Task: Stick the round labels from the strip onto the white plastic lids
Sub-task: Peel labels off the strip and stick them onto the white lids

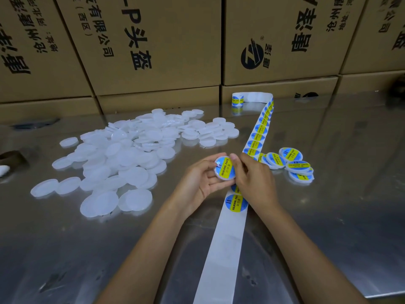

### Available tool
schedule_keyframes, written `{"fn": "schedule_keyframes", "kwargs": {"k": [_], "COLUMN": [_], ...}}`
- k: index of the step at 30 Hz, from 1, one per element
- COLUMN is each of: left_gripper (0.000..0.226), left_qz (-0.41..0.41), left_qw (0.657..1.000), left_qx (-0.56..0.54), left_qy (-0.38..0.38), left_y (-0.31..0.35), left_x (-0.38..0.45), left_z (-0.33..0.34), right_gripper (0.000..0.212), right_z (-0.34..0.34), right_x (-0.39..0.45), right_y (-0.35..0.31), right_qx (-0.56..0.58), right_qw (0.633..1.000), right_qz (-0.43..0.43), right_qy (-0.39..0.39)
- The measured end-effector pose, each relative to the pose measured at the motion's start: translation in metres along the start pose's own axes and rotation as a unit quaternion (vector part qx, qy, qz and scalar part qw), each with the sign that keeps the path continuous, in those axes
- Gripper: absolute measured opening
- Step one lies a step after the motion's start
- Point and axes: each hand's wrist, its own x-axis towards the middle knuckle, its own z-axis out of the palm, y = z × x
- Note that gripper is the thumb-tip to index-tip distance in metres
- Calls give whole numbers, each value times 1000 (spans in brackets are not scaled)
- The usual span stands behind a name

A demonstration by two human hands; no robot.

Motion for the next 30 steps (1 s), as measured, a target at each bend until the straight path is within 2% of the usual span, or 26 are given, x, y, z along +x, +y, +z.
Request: {"fn": "schedule_keyframes", "kwargs": {"k": [5, 7, 11, 15, 18, 21, 25, 27, 30], "left_gripper": [25, 24, 23, 24, 23, 19, 46, 47, 40], "left_qz": [71, 92, 126, 129, 114, 99, 74, 76, 93], "left_qw": [985, 981, 976, 972, 975, 987, 990, 989, 987], "left_qx": [151, 144, 129, 132, 142, 117, 114, 124, 124], "left_qy": [53, 87, 126, 148, 130, 53, -36, -25, 43], "left_y": [-3, -1, 2, 1, 0, -2, -1, 0, 1], "left_x": [-3, -4, -4, -3, -2, -1, 0, 0, -3], "left_z": [-3, -4, -5, -5, -8, -9, -11, -11, -8], "right_gripper": [34, 42, 68, 65, 59, 53, 47, 45, 47], "right_z": [0, 1, 2, 3, 4, 4, 4, 4, 3], "right_x": [0, -1, -5, -6, -6, -3, -1, -2, 0], "right_y": [0, -3, -9, -10, -9, -6, -4, -7, -10], "right_qx": [54, 68, -18, -34, -8, 31, 50, 86, 158], "right_qw": [998, 997, 996, 996, 997, 997, 996, 994, 985], "right_qz": [3, 15, 14, -17, -15, 20, 38, 45, 50], "right_qy": [-18, -44, -88, -82, -75, -66, -57, -48, -41]}}
